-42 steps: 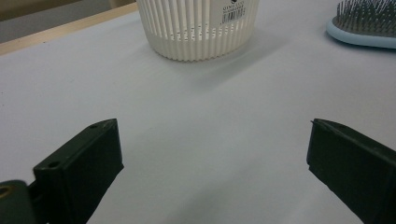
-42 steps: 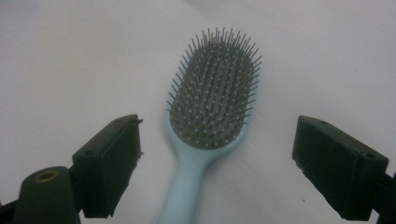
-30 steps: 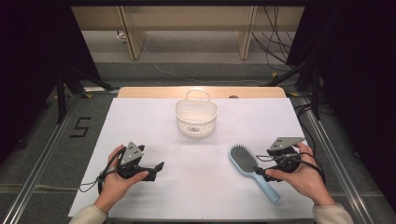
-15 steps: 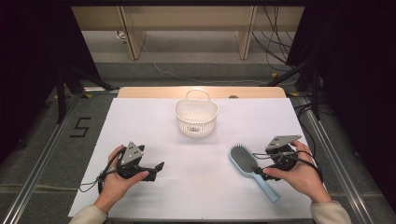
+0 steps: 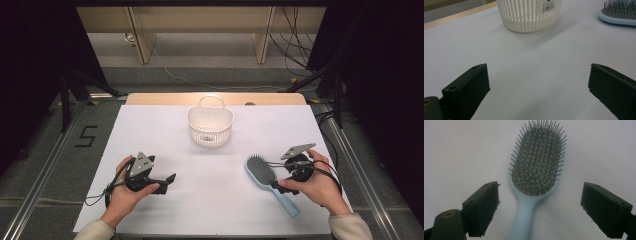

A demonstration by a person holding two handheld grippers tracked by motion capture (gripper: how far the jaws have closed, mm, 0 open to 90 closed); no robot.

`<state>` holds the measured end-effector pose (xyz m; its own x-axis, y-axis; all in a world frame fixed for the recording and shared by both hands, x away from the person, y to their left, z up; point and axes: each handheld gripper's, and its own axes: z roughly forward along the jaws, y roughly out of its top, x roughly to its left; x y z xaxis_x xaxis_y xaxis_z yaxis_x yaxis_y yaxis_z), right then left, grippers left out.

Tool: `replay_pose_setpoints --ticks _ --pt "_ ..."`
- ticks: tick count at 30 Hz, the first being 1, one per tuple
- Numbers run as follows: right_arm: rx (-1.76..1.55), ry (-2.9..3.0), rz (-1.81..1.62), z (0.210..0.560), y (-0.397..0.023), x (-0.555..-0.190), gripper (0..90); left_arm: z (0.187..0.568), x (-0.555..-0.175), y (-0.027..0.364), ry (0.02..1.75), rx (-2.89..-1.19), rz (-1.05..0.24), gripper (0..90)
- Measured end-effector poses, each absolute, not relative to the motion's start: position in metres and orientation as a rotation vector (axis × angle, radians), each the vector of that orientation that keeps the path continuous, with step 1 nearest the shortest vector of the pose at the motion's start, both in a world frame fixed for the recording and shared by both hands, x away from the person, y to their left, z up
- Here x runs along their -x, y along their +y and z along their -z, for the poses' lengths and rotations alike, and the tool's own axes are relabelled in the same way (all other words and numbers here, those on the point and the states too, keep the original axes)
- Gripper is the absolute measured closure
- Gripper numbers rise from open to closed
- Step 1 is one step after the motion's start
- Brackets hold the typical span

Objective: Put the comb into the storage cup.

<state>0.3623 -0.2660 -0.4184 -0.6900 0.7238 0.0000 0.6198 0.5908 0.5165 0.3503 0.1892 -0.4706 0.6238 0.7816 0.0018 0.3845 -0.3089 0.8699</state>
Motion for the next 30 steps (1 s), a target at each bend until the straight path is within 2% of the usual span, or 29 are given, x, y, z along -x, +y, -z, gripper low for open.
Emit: replay_pose_setpoints --ticks 30 --pt "-1.252 2.781 -0.419 0.438 -0.246 -0.374 17.5 0.471 -0.350 0.189 0.923 -1.924 -0.537 3.1"
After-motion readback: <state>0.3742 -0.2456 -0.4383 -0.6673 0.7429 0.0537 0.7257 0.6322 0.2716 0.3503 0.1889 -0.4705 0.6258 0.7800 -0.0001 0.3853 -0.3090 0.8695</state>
